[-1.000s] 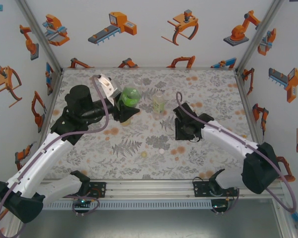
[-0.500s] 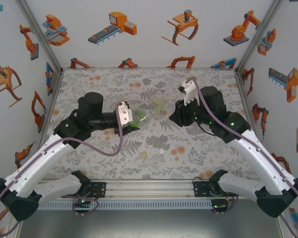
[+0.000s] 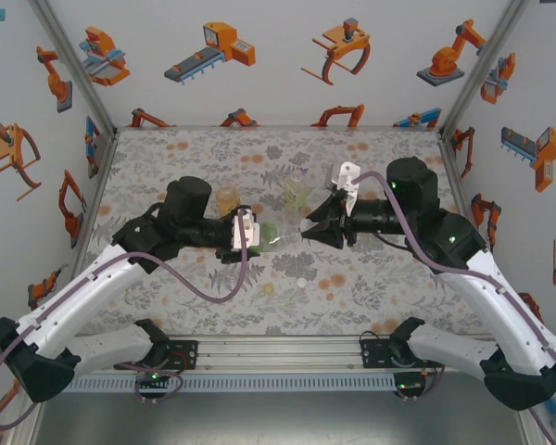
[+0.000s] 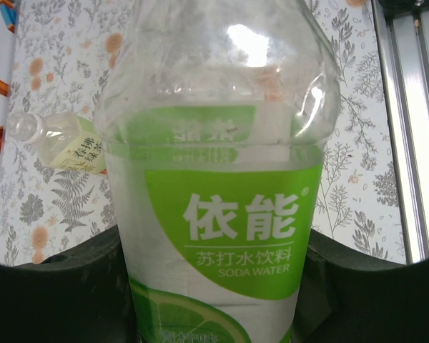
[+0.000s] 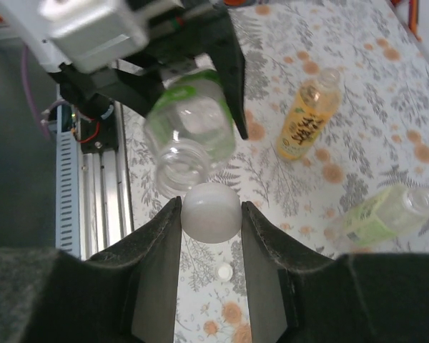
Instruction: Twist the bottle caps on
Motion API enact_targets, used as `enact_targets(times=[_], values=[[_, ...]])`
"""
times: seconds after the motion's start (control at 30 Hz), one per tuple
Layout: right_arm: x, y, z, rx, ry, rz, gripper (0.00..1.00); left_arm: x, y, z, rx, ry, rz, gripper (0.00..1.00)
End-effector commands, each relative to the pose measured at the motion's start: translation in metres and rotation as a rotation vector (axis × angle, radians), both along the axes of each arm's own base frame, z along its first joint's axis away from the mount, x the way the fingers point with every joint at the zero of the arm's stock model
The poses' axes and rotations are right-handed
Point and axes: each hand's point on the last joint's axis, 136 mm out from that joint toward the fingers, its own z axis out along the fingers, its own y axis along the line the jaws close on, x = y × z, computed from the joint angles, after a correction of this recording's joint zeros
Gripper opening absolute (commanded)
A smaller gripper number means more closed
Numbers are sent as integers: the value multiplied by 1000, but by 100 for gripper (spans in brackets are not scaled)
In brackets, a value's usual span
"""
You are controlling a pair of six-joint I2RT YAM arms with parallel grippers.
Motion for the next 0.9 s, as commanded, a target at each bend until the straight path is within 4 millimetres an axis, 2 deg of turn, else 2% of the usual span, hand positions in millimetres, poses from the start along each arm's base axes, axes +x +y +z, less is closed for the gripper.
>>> enact_targets(times=[0.0,0.23,0.87], values=[[-22,4,20,35,-126,122,0,-4,-2,11,-3,-39,-35,0],[-27,7,4,-12,-129,142,0,-9,-6,16,-12,-39,-55,0],[-34,14,-14,-62,-192,155,0,-24,-13,30,-58,-2,-105,0]])
